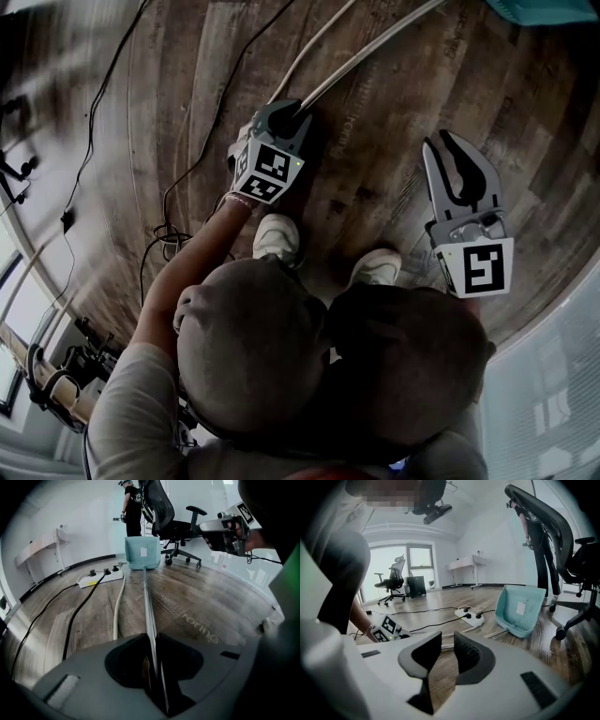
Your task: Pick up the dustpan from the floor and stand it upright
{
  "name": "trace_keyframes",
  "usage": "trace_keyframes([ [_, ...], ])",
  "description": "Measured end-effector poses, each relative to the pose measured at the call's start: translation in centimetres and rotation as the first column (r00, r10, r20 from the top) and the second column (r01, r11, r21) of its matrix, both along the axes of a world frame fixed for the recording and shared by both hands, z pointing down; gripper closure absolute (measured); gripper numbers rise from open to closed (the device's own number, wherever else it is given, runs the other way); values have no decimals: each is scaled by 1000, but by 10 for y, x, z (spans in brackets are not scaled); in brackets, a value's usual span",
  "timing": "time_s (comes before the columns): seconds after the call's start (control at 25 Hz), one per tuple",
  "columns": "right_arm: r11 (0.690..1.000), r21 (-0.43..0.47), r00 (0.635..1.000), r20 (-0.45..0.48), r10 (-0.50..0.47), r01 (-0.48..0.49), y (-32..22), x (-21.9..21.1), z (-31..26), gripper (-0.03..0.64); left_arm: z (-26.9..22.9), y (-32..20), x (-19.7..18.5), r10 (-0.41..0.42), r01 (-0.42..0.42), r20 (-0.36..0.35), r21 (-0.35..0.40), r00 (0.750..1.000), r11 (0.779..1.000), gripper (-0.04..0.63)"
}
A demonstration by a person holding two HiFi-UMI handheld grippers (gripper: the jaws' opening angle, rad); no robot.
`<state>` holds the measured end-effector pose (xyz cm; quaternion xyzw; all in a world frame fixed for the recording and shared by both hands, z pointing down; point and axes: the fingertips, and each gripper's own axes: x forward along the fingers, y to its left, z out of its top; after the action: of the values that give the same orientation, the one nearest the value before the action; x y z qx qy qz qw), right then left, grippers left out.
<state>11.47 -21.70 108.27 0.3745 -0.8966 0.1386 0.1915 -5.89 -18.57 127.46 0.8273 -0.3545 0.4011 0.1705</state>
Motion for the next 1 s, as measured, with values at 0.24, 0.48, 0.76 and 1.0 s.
trace_keyframes([
  [0.24, 998, 53, 999, -32, -14, 16, -6, 5, -5, 545, 0, 1, -1, -15, 15, -16, -36, 1000, 999, 508],
  [0.48, 1000, 26, 1000, -19, 8, -7, -2, 3, -9, 545, -3, 0, 0, -21, 18, -37, -79, 999, 997, 509],
  [0.76, 999, 22, 999, -10, 35, -35, -7, 11, -18, 545, -13, 3, 0, -22, 15, -46, -145, 999, 989, 509],
  [1.0, 999, 22, 998, -41, 37, -36, -5, 17, -37, 545, -44, 0, 2, -27, 17, -59, -162, 998, 987, 509],
])
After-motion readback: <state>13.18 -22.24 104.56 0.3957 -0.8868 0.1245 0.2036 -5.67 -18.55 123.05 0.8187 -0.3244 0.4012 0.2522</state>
